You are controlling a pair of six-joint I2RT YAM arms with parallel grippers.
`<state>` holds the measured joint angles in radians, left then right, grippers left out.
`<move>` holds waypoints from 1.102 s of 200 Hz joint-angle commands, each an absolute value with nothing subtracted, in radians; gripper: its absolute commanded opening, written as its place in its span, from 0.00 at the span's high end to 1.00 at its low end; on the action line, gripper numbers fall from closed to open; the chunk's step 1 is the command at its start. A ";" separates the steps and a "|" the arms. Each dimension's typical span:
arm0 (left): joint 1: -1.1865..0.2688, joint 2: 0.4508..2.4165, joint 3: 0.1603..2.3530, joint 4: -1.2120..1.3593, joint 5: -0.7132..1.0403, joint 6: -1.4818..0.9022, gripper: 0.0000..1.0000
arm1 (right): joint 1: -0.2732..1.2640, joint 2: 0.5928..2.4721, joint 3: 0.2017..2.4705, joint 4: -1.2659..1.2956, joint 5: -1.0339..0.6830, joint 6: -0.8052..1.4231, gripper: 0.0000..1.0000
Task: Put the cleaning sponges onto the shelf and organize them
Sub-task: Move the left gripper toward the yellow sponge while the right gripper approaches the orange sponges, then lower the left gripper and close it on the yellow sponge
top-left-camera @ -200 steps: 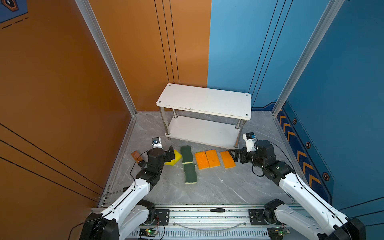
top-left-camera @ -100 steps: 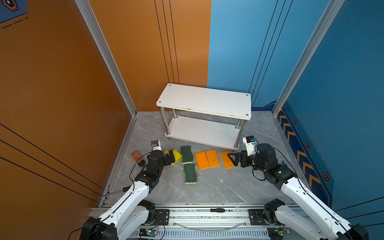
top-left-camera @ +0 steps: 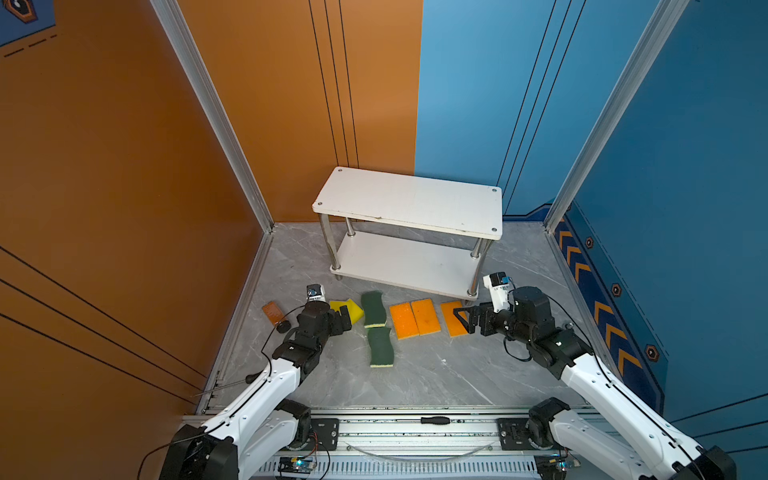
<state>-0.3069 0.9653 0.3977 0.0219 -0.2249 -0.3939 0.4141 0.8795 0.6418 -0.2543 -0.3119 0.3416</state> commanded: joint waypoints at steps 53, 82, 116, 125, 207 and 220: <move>-0.301 1.110 0.481 -0.003 -0.155 -0.361 0.03 | 0.417 0.907 0.634 -0.250 -0.347 0.351 0.00; -0.297 1.146 0.495 0.004 -0.119 -0.359 0.02 | 0.417 0.909 0.632 -0.246 -0.343 0.350 0.00; -0.296 1.185 0.499 0.014 -0.107 -0.360 0.02 | 0.417 0.917 0.633 -0.241 -0.347 0.350 0.00; -0.296 1.192 0.499 0.017 -0.104 -0.360 0.02 | 0.417 0.920 0.632 -0.241 -0.347 0.350 0.00; -0.296 1.229 0.516 0.025 -0.093 -0.362 0.02 | 0.417 0.933 0.631 -0.230 -0.350 0.350 0.00; -0.295 1.235 0.517 0.022 -0.092 -0.362 0.00 | 0.417 0.933 0.628 -0.229 -0.349 0.350 0.00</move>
<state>-0.3012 1.2243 0.4873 0.0181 -0.1173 -0.3733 0.4141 0.9260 0.6418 -0.2512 -0.3378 0.3416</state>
